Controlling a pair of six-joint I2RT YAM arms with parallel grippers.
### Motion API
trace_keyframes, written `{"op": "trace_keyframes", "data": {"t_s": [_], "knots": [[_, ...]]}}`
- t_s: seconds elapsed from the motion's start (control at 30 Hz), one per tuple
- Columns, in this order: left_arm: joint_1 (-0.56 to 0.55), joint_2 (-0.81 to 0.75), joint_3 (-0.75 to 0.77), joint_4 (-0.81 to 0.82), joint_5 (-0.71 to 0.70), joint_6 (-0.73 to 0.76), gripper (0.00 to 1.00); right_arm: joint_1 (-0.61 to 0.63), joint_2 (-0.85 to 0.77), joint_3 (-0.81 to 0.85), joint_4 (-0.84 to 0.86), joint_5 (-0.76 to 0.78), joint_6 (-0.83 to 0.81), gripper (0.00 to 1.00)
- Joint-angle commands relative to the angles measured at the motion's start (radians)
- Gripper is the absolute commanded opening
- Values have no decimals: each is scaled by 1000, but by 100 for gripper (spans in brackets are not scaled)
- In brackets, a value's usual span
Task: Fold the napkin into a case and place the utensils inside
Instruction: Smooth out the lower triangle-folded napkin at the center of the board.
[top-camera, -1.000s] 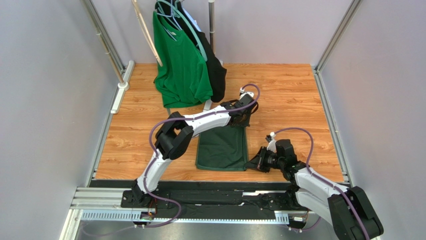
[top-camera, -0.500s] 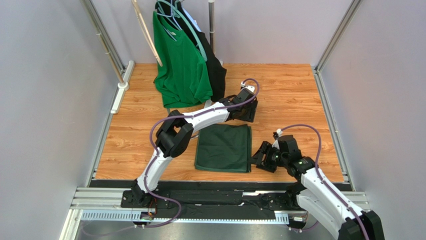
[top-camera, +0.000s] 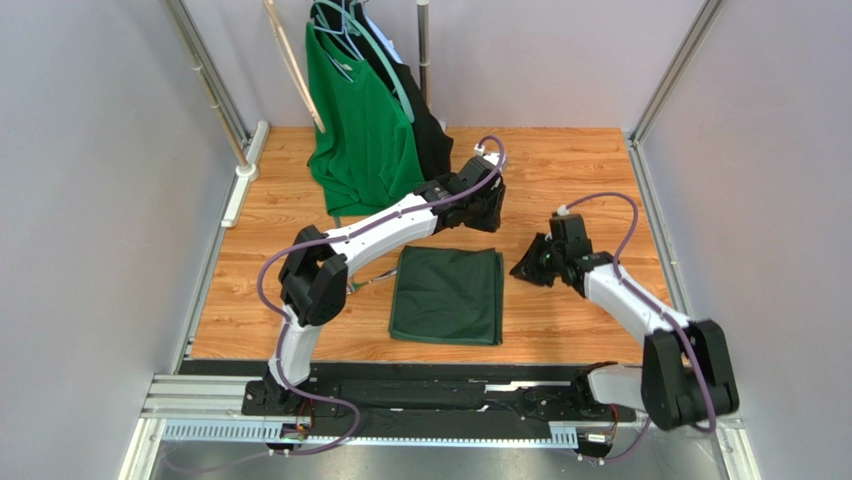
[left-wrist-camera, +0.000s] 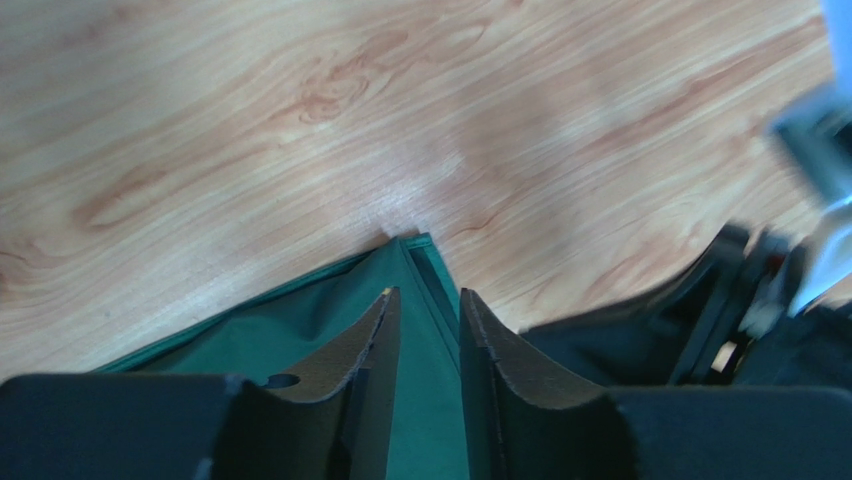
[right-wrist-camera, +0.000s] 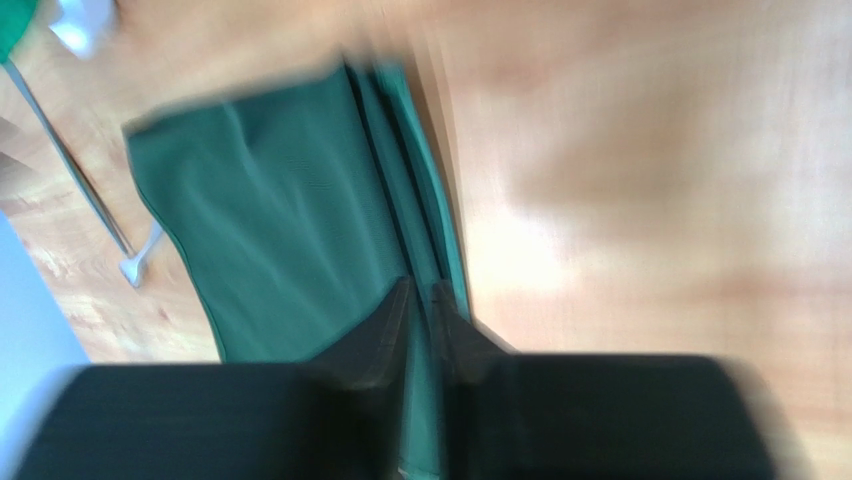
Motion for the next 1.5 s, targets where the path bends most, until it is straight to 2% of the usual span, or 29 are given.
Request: {"op": "trace_keyframes", "data": {"t_s": [0.0, 0.1, 0.23, 0.3, 0.53, 0.87, 0.97, 1.03, 1.3, 1.37, 1.47], "knots": [[-1, 118, 67, -79, 15, -30, 35, -61, 164, 97, 215, -100, -65, 5], [-3, 172, 115, -95, 16, -31, 34, -69, 224, 135, 252, -154, -87, 0], [-8, 202, 142, -95, 21, -37, 46, -77, 289, 139, 303, -177, -90, 0], [-9, 216, 146, -96, 9, -42, 49, -95, 316, 139, 345, -238, -79, 0], [-11, 273, 182, -101, 55, -54, 49, -103, 396, 142, 373, -259, -80, 0], [-11, 325, 204, -107, 46, -36, 54, -124, 468, 125, 419, -282, -82, 0], [-11, 330, 202, -103, 49, -31, 48, -126, 479, 134, 401, -275, -88, 0], [-11, 330, 198, -95, 53, -33, 41, -127, 493, 139, 390, -268, -90, 0], [-11, 296, 186, -76, 44, -37, 4, -127, 525, 146, 386, -260, -96, 0], [-12, 275, 172, -69, 41, -39, 0, -127, 531, 145, 386, -256, -99, 0], [-20, 245, 147, -49, 42, -45, 0, -127, 534, 143, 384, -256, -96, 0]]}}
